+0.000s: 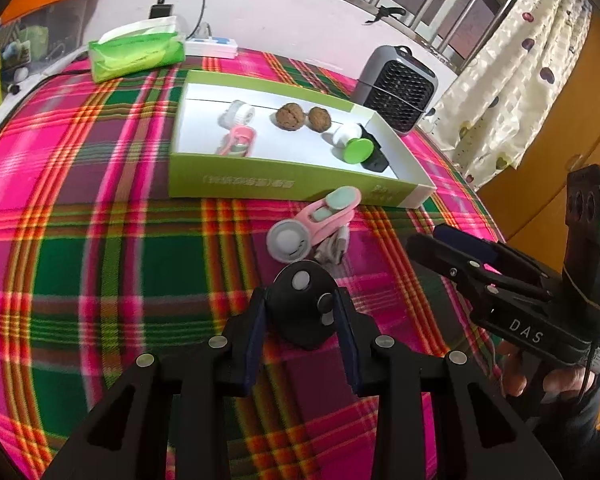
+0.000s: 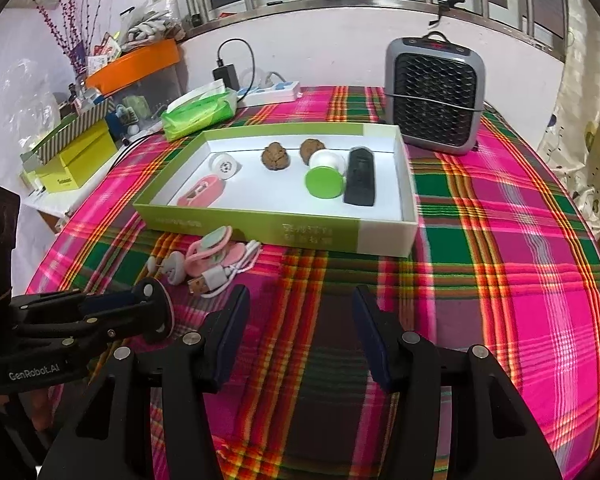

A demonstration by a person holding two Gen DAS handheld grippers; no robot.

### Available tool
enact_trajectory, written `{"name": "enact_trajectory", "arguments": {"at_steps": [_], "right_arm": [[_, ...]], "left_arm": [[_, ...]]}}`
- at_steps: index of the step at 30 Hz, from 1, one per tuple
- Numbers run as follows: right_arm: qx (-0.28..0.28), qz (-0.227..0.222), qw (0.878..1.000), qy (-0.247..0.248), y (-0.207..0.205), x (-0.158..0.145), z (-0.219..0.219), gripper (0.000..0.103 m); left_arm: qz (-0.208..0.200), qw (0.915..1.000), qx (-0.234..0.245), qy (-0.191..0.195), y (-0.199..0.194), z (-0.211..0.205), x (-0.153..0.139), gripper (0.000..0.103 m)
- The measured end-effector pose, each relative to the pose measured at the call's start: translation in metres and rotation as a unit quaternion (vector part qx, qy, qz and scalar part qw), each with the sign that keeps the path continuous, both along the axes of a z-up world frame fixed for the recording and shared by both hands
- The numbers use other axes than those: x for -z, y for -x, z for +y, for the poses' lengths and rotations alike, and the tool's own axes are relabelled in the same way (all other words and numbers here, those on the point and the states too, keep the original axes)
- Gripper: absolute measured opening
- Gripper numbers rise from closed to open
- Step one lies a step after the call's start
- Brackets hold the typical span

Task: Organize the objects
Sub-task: 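Grasp the black round dotted device with the left tool and lift it, then grasp the white round puck with the right tool while the left tool holds the black device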

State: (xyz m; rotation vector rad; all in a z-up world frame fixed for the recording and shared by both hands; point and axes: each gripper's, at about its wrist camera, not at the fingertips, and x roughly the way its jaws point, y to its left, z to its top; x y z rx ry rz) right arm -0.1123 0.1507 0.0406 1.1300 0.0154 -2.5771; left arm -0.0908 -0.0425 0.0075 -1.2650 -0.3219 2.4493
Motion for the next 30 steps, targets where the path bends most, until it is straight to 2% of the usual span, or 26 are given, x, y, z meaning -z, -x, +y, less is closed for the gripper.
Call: {"name": "enact_trajectory", "arguments": {"at_steps": [7, 22, 30], "right_arm": [[-0.049, 0.016, 0.999, -0.014, -0.007, -0.002, -0.027, 0.054], [-0.147, 0.035, 0.988, -0.039, -0.009, 0.001, -0.092, 0.053], [-0.153, 0.021, 0.987, -0.035, 0.004, 0.007, -0.102, 0.053]], "left_arm": [[0.010, 0.9996, -0.024, 0.014, -0.007, -0.017, -0.001, 0.031], [0.017, 0.9974, -0.068, 0.015, -0.011, -0.057, 0.002, 0.031], [0.019, 0.9966, -0.079, 0.009, -0.010, -0.071, 0.003, 0.031]]}}
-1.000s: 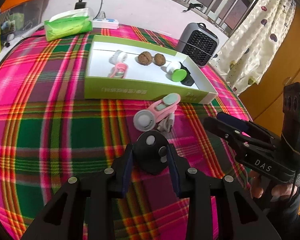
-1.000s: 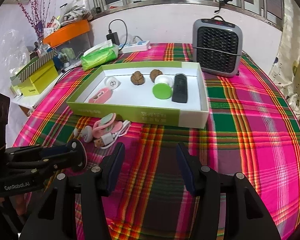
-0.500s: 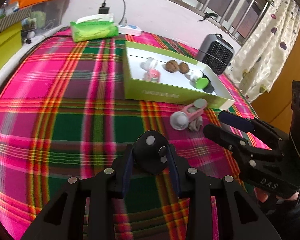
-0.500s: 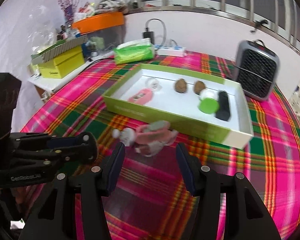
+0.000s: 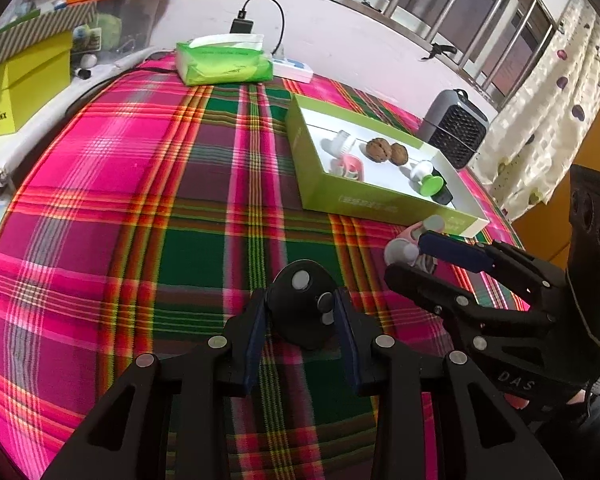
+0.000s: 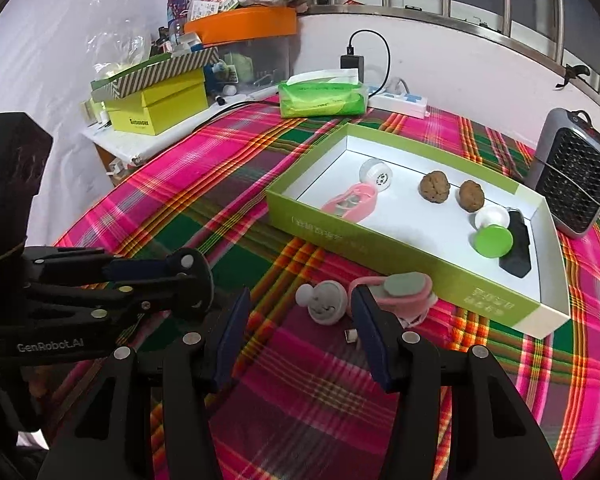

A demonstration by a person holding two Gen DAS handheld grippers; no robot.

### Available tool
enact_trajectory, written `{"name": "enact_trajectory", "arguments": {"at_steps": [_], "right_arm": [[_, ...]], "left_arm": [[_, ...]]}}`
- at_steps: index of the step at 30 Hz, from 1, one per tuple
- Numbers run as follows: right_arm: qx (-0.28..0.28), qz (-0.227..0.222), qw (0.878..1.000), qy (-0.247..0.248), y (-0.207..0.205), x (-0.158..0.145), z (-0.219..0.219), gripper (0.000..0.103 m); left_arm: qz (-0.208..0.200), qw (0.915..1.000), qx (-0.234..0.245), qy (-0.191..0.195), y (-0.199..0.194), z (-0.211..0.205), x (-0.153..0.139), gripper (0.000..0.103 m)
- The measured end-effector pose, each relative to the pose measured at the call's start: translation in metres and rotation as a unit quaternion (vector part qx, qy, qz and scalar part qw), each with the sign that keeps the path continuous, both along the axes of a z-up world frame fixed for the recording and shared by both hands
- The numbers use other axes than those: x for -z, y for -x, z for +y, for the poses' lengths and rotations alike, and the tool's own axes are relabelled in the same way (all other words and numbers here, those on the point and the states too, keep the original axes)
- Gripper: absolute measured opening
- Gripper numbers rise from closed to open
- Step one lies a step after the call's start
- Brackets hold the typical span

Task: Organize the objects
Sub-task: 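Grasp the white round puck with the right tool while the left tool holds the black device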

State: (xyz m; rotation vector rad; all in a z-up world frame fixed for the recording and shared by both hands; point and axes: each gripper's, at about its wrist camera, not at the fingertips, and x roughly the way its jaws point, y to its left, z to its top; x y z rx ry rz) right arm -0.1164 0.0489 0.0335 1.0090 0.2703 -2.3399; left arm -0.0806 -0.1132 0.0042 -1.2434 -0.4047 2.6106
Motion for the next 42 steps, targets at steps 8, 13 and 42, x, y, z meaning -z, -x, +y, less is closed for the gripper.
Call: {"name": "enact_trajectory", "arguments": {"at_steps": [8, 13, 42], "right_arm": [[-0.001, -0.013, 1.000, -0.005, 0.004, 0.005, -0.007, 0.053], [-0.007, -0.025, 1.000, 0.015, 0.003, 0.004, -0.004, 0.053], [0.031, -0.042, 0.999, -0.013, 0.013, 0.013, -0.001, 0.027]], "left_arm": [[0.001, 1.0000, 0.000, -0.004, 0.002, -0.006, 0.001, 0.031], [0.001, 1.0000, 0.000, -0.003, 0.003, -0.006, 0.002, 0.031], [0.004, 0.9999, 0.002, 0.013, 0.004, -0.003, 0.000, 0.031]]}}
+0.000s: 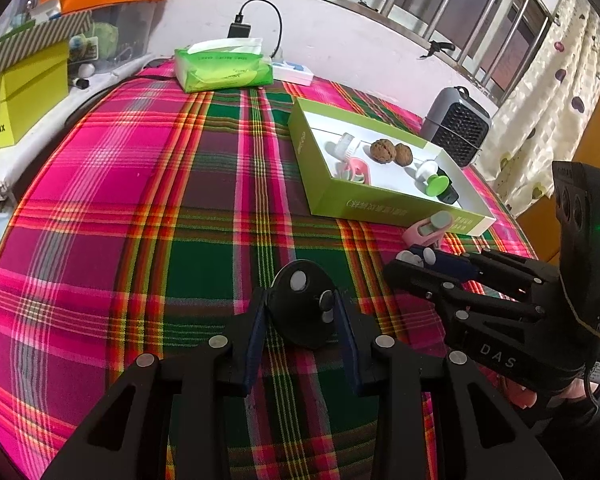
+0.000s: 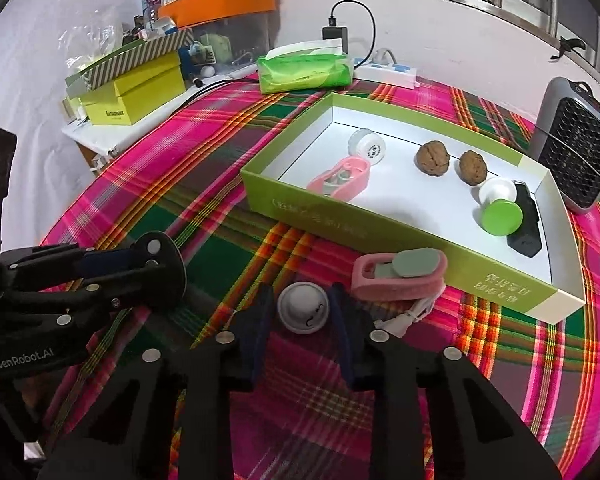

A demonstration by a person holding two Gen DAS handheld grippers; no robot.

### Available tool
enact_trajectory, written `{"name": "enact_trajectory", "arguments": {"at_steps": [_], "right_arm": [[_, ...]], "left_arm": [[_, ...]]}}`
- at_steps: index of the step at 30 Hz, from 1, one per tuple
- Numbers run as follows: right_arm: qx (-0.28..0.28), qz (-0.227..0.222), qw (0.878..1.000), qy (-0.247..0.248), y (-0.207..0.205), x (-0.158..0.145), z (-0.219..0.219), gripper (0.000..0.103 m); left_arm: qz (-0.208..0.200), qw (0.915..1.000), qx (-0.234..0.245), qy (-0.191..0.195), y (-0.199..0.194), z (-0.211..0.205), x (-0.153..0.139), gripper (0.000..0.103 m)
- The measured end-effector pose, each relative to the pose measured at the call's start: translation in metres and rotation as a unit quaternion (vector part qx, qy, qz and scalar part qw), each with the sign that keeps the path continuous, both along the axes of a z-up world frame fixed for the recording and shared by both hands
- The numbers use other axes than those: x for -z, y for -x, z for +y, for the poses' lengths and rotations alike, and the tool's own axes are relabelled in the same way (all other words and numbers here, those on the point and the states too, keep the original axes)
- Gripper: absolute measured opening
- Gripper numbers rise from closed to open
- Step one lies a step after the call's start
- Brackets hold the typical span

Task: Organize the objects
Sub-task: 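Grasp the white round puck with the right tool while the left tool holds the black device, then carry the white puck with the right tool toward the box while the left tool holds the black device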

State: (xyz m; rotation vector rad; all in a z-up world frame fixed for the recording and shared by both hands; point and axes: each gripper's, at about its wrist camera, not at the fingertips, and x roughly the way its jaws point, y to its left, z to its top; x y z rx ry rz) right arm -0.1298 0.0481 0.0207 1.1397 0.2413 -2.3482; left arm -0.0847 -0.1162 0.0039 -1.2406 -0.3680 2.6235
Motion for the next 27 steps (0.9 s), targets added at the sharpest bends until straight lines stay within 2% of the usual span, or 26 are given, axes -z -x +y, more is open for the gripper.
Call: {"name": "enact_trajectory", "arguments": {"at_steps": [27], "right_arm": [[-0.005, -0.003, 1.000, 0.007, -0.004, 0.000, -0.002, 0.027]], "left_arm": [[0.009, 0.9980, 0.001, 0.063, 0.000, 0.015, 0.000, 0.031]]}}
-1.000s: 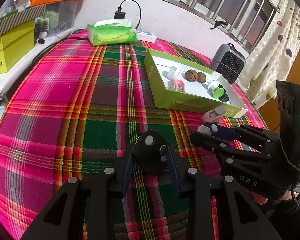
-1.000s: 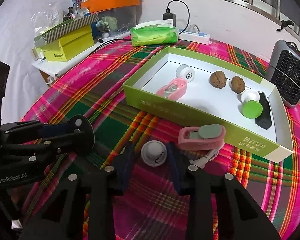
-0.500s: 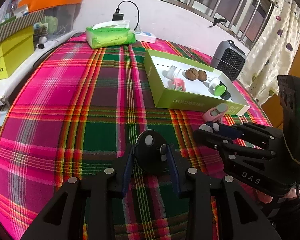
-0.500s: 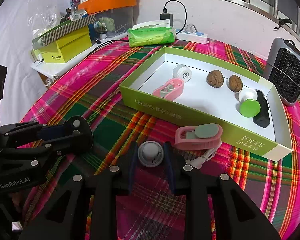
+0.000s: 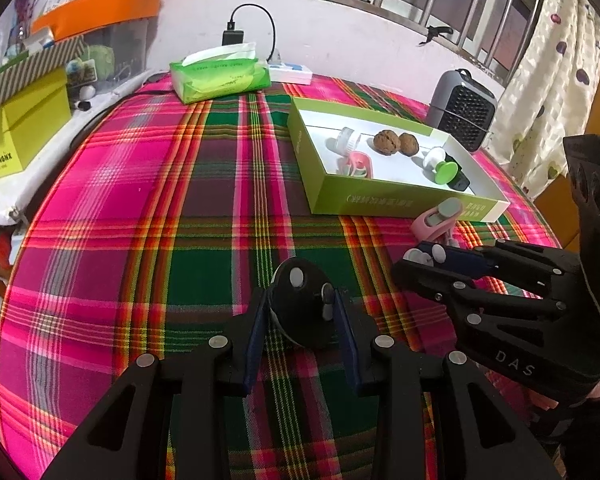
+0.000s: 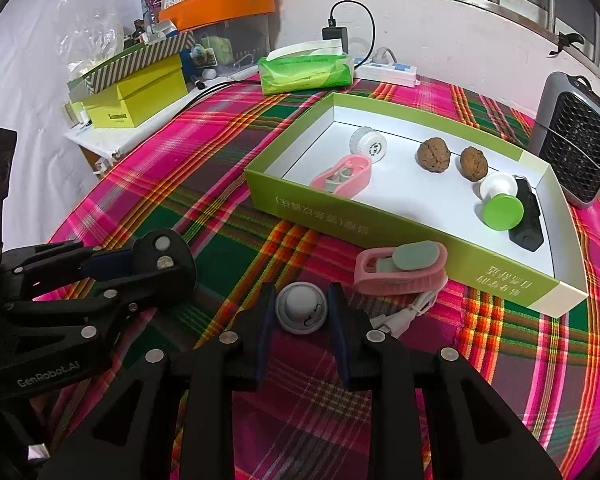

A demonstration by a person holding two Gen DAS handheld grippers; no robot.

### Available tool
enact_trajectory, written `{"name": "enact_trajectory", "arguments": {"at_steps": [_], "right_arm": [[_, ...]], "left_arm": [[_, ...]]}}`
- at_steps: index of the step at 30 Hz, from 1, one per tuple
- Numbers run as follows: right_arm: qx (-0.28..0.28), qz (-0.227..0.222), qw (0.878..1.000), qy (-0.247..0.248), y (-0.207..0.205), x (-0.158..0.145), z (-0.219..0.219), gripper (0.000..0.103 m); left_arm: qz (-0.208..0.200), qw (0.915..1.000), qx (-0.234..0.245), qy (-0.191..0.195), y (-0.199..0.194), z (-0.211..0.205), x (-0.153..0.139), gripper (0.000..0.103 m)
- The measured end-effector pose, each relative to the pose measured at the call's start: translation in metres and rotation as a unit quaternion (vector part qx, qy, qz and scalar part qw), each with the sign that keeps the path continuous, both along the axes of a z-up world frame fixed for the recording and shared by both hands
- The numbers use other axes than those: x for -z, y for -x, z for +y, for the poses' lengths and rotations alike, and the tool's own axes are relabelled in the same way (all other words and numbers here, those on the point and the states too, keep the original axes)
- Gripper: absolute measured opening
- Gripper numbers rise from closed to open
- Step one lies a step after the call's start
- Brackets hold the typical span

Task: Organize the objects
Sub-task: 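Carry the white puck with the right tool toward the box while the left tool holds the black device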

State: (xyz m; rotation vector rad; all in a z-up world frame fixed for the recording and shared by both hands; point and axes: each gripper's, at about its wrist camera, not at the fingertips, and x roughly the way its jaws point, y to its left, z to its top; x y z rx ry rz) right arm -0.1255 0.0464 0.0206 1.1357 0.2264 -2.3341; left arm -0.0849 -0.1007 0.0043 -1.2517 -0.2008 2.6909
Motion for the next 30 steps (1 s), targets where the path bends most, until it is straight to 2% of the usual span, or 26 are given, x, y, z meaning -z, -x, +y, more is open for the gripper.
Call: {"name": "enact_trajectory", "arguments": {"at_steps": [20, 30], "right_arm": [[-0.003, -0.001, 1.000, 0.022, -0.009, -0.004, 0.006, 0.027], [0.014, 0.018, 0.999, 0.041, -0.009, -0.023, 0.021, 0.027]], "left_arm": [[0.006, 0.9999, 0.004, 0.008, 0.000, 0.003, -0.008, 0.028], [0.029, 0.9994, 0.016, 0.011, 0.003, 0.010, -0.027, 0.028]]}}
